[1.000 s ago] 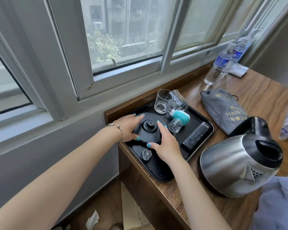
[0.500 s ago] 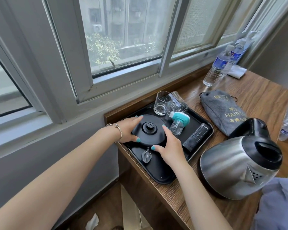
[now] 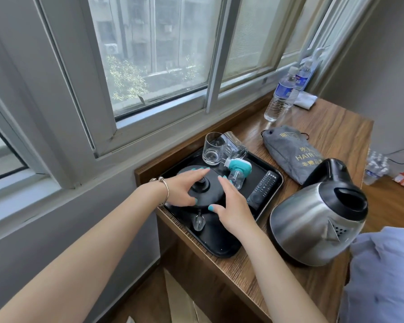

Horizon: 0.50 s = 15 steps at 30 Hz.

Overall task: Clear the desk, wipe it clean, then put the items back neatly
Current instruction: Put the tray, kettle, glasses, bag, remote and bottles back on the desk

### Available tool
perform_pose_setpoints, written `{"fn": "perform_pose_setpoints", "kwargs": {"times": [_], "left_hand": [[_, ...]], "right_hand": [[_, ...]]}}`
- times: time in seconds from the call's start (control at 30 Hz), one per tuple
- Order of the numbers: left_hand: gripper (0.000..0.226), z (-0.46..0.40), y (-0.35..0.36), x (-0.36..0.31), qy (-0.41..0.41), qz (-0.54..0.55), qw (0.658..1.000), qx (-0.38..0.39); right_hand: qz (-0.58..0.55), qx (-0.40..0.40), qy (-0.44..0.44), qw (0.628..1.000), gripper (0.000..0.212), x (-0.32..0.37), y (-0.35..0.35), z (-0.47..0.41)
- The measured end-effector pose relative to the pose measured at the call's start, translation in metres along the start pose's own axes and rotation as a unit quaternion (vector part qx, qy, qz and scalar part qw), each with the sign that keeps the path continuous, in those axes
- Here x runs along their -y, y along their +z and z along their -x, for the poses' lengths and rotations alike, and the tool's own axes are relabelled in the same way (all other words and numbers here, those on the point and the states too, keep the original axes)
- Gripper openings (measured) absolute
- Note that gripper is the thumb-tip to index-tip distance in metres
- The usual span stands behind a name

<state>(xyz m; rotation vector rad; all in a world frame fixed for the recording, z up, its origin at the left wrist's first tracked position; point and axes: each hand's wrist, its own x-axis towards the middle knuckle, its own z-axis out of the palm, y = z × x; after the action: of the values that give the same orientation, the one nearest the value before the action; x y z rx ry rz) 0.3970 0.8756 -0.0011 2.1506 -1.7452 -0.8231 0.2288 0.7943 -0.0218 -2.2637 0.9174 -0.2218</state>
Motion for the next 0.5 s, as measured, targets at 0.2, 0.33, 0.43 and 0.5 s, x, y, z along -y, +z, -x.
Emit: {"fn": "perform_pose_setpoints", "kwargs": {"times": [0.2, 0.33, 0.43, 0.5], "left_hand": [[0.090, 0.001, -0.025, -0.048, 0.085, 0.011, 0.996, -0.029], [0.094, 0.000, -0.042, -0.086, 0.150, 0.007, 0.986, -0.067], [0.099, 0.001, -0.051, -0.116, 0.192, 0.008, 0.977, -0.091], [0.101, 0.000, -0.054, -0.137, 0.215, 0.030, 0.971, -0.100]], "right_hand": [[0.022, -0.049, -0.032, 0.998, 0.077, 0.033, -0.059, 0.021], [0.058, -0.099, -0.059, 0.992, 0.079, 0.051, -0.119, 0.039], [0.087, -0.118, -0.074, 0.986, 0.086, 0.056, -0.165, 0.050], [0.095, -0.119, -0.085, 0.985, 0.089, 0.054, -0.192, 0.056]]}}
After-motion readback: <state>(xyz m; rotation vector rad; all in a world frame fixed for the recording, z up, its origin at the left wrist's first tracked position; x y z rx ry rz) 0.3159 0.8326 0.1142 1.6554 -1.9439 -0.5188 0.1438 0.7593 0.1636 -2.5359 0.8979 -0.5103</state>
